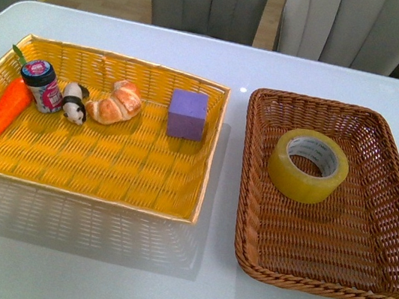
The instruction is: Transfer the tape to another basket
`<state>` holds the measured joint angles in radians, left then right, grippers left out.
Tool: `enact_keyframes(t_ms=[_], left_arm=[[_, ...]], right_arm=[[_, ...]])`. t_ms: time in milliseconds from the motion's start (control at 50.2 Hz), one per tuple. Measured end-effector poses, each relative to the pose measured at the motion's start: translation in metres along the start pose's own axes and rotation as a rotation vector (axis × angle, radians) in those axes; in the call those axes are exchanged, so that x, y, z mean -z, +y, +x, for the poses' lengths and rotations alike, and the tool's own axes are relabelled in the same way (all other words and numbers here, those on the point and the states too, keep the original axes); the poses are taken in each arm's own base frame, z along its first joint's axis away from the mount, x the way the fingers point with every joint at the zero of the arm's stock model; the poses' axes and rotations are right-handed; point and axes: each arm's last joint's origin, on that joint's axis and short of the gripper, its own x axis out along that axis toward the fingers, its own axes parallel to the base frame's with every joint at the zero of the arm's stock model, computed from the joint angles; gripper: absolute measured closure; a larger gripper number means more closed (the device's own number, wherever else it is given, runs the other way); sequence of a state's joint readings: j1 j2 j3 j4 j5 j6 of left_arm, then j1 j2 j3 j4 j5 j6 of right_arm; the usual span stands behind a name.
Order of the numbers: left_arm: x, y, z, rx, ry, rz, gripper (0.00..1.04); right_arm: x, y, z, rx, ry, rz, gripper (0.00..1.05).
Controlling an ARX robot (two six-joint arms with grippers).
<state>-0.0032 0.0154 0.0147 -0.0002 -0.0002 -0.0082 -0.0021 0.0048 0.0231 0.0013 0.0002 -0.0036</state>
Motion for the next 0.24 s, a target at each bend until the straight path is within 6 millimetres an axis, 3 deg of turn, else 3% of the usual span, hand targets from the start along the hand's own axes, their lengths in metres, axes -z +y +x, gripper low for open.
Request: enact_keyframes(t_ms=[239], left_arm=[[0.0000, 0.0000, 0.0000, 0.000, 0.000, 0.000, 0.09]], right_arm=[[0.0000, 0.0000, 0.0000, 0.000, 0.000, 0.000, 0.09]])
